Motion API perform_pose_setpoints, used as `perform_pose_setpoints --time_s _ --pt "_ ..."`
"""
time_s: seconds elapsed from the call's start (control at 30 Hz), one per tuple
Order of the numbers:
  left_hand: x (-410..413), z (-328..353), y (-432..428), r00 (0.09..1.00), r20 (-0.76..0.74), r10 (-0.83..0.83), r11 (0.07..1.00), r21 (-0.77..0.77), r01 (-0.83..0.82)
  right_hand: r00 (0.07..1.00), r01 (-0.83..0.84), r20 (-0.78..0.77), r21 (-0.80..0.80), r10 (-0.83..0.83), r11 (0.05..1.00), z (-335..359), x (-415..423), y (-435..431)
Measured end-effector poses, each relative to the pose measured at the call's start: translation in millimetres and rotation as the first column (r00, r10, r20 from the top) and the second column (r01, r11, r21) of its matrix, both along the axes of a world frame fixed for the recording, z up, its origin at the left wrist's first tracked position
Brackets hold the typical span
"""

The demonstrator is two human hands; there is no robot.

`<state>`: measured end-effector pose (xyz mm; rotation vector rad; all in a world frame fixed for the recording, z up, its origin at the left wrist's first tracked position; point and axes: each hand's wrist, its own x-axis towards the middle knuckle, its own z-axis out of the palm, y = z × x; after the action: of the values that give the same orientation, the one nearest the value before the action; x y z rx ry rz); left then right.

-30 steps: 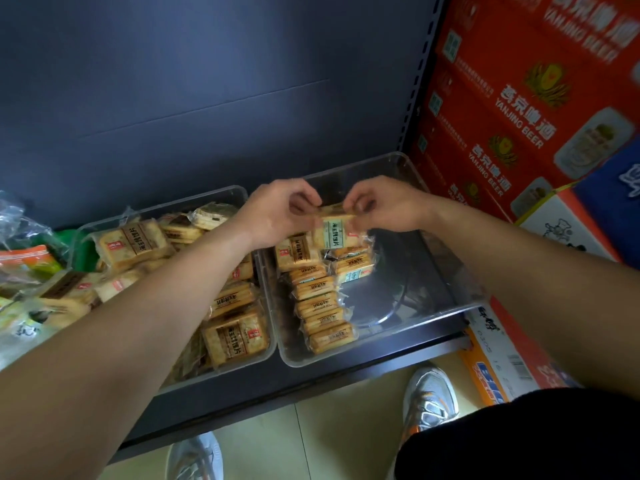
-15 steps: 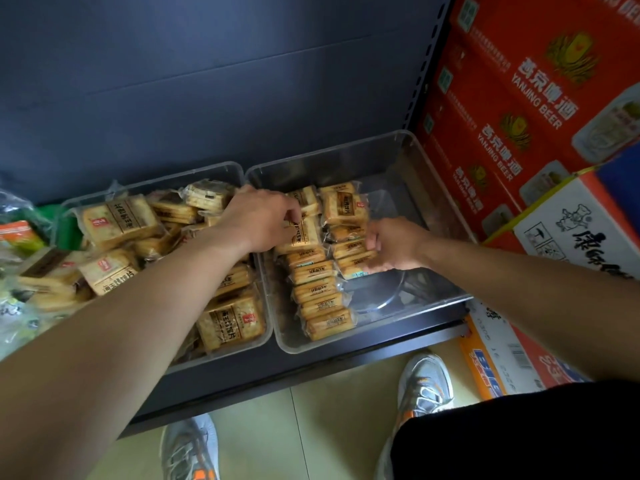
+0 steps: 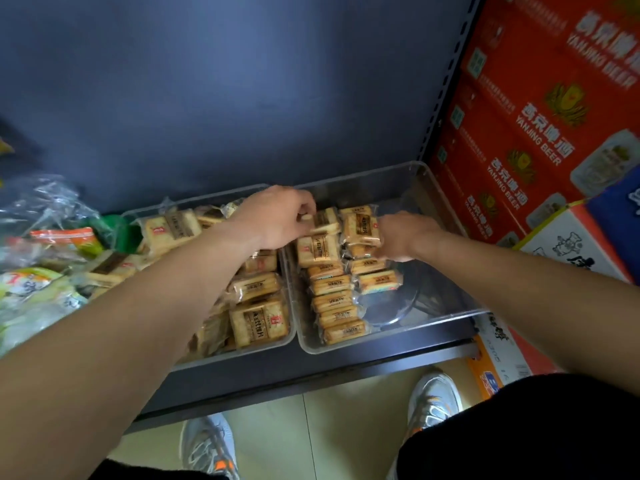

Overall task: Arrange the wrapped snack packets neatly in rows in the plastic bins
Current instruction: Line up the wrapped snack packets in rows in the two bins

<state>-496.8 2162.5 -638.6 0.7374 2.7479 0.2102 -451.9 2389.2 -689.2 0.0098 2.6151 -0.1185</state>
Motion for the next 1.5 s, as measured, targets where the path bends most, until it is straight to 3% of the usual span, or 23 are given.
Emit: perform_pose_setpoints --time_s 0.1,0.2,0.33,0.4,0.5,0.6,0.77,0.87,1.03,1.23,1.5 --pt "17.7 41.1 -36.5 0.999 0.003 0.043 0.999 0.02 -0.043 1.0 -0.016 -0.028 -0.108 0.013 0.994 51.0 -6.6 -25.5" --pt "44.9 67.5 -89.0 0.982 0.003 0.187 0.982 0.033 -0.187 0.996 -0.031 -0.091 -0.272 0.006 0.962 93.5 -4.0 -58.4" --pt "79.6 67.1 -154.5 0.939 0.05 0.34 0.928 0.141 -0.344 0.982 -0.059 -0.187 -0.473 -0.035 0.879 103.3 12.8 -107.6" --pt "87.5 60.4 -174.6 0.922 0.119 0.369 0.917 0.115 -0.382 0.98 -0.14 -0.195 -0.487 0.049 0.862 88.3 22.5 -126.0" --pt "88.3 48.2 -190.2 0.931 0.164 0.325 0.938 0.072 -0.34 0.97 -0.238 -0.071 -0.477 0.233 0.846 66.0 32.5 -141.7" --pt "85.6 39.4 -194.3 0.931 0.226 0.286 0.956 0.005 -0.295 0.96 -0.252 -0.013 -0.47 0.278 0.846 51.7 30.9 -152.2" --pt "80.0 26.0 -190.6 0.913 0.297 0.279 0.953 -0.203 -0.225 0.94 -0.337 -0.076 -0.358 0.333 0.871 35.0 25.1 -170.2" --pt "74.9 22.5 -189.5 0.921 0.281 0.27 0.955 -0.197 -0.22 0.953 -0.301 -0.12 -0.426 0.277 0.853 31.2 11.1 -168.9" --pt "67.8 25.9 -191.0 0.886 0.339 0.317 0.949 -0.122 -0.292 0.996 -0.061 -0.085 -0.637 0.008 0.768 33.6 -6.5 -159.9" --pt "61.7 11.9 -163.9 0.923 0.154 0.351 0.934 0.01 -0.357 0.995 -0.096 -0.084 -0.575 0.058 0.812 30.4 -3.4 -152.1" --pt "47.7 -20.3 -132.3 0.927 -0.027 0.375 0.91 -0.179 -0.374 0.997 -0.075 -0.058 -0.539 0.052 0.839 19.6 2.4 -132.8"
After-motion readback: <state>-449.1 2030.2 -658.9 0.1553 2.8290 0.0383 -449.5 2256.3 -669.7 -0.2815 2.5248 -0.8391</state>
